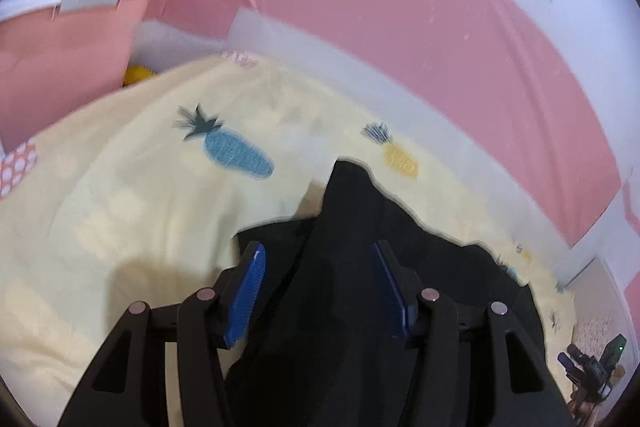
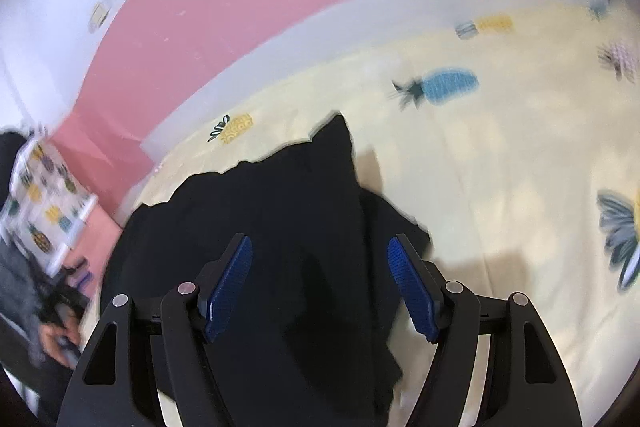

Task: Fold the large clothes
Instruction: 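Lay the fold down and open both grippers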

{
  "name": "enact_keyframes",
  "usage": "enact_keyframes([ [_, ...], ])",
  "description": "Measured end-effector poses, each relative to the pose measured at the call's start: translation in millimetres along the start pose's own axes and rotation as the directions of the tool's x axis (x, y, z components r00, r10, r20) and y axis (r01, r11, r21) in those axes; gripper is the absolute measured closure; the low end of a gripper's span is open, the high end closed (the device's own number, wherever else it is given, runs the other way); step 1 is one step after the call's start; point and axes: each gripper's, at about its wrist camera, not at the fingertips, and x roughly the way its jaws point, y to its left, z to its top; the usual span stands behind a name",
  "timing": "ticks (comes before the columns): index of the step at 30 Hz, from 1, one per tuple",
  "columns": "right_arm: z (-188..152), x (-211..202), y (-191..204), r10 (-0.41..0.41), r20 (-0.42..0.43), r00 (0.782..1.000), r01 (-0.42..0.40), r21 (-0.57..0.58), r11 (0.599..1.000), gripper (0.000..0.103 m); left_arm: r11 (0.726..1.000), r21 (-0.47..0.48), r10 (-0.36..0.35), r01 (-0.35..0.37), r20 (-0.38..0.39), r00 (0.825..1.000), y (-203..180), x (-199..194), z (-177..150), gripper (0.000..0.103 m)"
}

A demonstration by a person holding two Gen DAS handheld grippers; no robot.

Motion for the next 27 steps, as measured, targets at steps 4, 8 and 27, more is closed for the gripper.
enact_keyframes([
  [4, 17, 44, 27, -0.028, -0.063, 0.998, 0.024, -0.065, 0.998, 0.059, 0.986, 0.161, 0.041, -0.036, -0.034, 0.999, -46, 35, 6, 0.046],
  [8, 22, 104, 26, -0.176, -0.117, 0.977, 0.159, -0.142, 0.977, 0.060, 0.957, 0.265, 0.136, -0.115, -0.065, 0.989, -69, 95, 2, 0.046],
  [27, -12, 28, 9, -0.136, -0.104, 0.985, 0.128, -0.080, 0.989, 0.057, 0.938, 0.289, 0.211, -0.193, -0.033, 0.977, -66, 27, -34, 0.046],
])
